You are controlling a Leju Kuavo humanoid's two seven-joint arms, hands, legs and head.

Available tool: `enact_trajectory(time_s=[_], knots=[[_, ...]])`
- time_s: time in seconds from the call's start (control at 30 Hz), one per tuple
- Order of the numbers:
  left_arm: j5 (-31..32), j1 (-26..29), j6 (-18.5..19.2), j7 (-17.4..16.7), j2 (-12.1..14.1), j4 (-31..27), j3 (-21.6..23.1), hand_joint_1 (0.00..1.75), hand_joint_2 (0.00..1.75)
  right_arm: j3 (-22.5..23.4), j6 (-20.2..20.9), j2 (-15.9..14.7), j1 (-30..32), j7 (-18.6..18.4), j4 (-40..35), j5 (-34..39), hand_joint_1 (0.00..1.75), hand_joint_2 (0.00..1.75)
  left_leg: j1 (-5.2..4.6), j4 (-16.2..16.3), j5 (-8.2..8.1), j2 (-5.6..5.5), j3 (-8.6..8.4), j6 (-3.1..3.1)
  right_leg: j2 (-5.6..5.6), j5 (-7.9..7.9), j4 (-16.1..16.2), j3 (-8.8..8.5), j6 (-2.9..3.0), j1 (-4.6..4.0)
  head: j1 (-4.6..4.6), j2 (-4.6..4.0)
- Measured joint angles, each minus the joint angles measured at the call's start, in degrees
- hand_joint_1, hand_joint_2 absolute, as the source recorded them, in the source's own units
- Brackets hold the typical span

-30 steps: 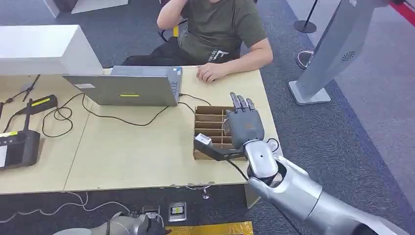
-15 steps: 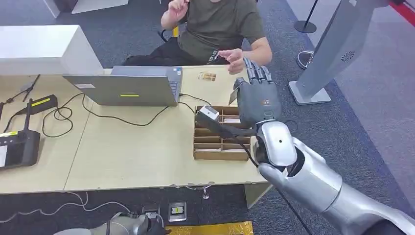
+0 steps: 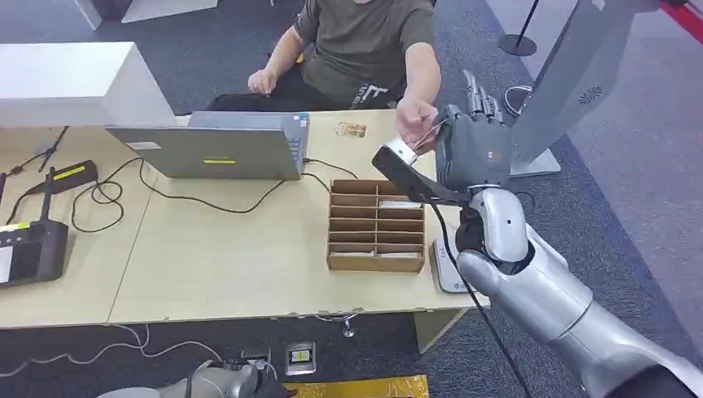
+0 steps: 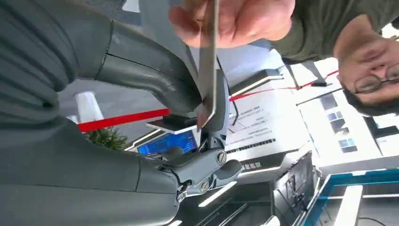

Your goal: Pass the card to the sensor for recognition and then transmit it.

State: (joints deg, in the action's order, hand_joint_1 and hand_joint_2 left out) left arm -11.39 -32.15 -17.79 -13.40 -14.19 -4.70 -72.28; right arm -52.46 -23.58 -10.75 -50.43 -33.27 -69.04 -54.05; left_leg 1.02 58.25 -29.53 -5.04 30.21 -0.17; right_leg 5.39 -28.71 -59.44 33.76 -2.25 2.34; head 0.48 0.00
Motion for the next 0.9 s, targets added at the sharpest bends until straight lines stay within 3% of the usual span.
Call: enact_trajectory(time_s=[0.33, 0.67, 0.7, 0.73, 0.77, 0.8, 0.9], knots=[[0.0, -0.1, 0.5, -0.7, -2.4, 0.0, 0.1, 0.00, 0.00, 2.3, 0.8, -0.1, 0.9, -2.2, 4.8, -5.0, 1.75, 1.75, -0.02, 0.0, 0.00, 0.01, -0.01, 0.00, 0.02, 0.01, 0.0, 0.00, -0.01, 0.02, -0.02, 0.00], [0.0, -0.1, 0.4, -0.7, -2.9, 0.0, 0.1, 0.00, 0.00, 4.0, 0.9, -0.5, 1.9, -2.6, 6.4, -6.2, 1.75, 1.75, 0.00, 0.0, 0.00, 0.00, 0.00, 0.00, 0.01, 0.00, 0.0, 0.03, 0.00, 0.00, -0.02, 0.00], [0.0, -0.1, 0.4, -0.7, -2.9, 0.0, 0.1, 0.00, 0.00, 4.1, 0.9, -0.5, 1.9, -2.6, 6.6, -6.3, 0.35, 1.75, 0.00, 0.0, 0.00, 0.00, 0.01, 0.00, 0.02, 0.00, 0.0, 0.03, -0.01, 0.00, -0.02, 0.00], [0.0, -0.1, 0.4, -0.7, -3.0, 0.0, 0.1, 0.00, 0.00, 4.1, 1.0, -0.5, 2.0, -2.6, 6.7, -6.5, 0.00, 1.75, -0.01, 0.0, 0.00, 0.00, 0.01, 0.00, 0.01, 0.00, 0.0, 0.03, -0.01, 0.01, -0.02, 0.00], [0.0, -0.1, 0.4, -0.7, -3.0, 0.0, 0.1, 0.00, 0.00, 4.1, 1.4, -0.5, 2.0, -2.8, 6.8, -6.9, 0.00, 1.75, -0.01, 0.0, 0.00, 0.00, 0.01, 0.00, 0.01, 0.00, 0.0, 0.03, -0.01, 0.01, -0.02, 0.00], [0.0, -0.1, 0.4, -0.7, -3.0, 0.0, 0.1, 0.00, 0.00, 4.1, 1.6, -0.5, 2.0, -3.0, 6.9, -7.4, 0.00, 0.00, -0.01, 0.0, 0.00, 0.00, 0.01, 0.00, 0.01, 0.00, 0.0, 0.03, -0.01, 0.01, -0.02, 0.00], [0.0, -0.1, 0.2, -0.7, -3.0, 0.0, 0.1, 0.00, 0.00, 4.2, 2.4, -0.5, 2.4, -3.4, 7.3, -8.9, 0.00, 0.00, -0.01, 0.0, 0.00, 0.00, 0.01, 0.00, 0.01, 0.01, 0.0, 0.02, -0.01, 0.01, -0.02, 0.00]])
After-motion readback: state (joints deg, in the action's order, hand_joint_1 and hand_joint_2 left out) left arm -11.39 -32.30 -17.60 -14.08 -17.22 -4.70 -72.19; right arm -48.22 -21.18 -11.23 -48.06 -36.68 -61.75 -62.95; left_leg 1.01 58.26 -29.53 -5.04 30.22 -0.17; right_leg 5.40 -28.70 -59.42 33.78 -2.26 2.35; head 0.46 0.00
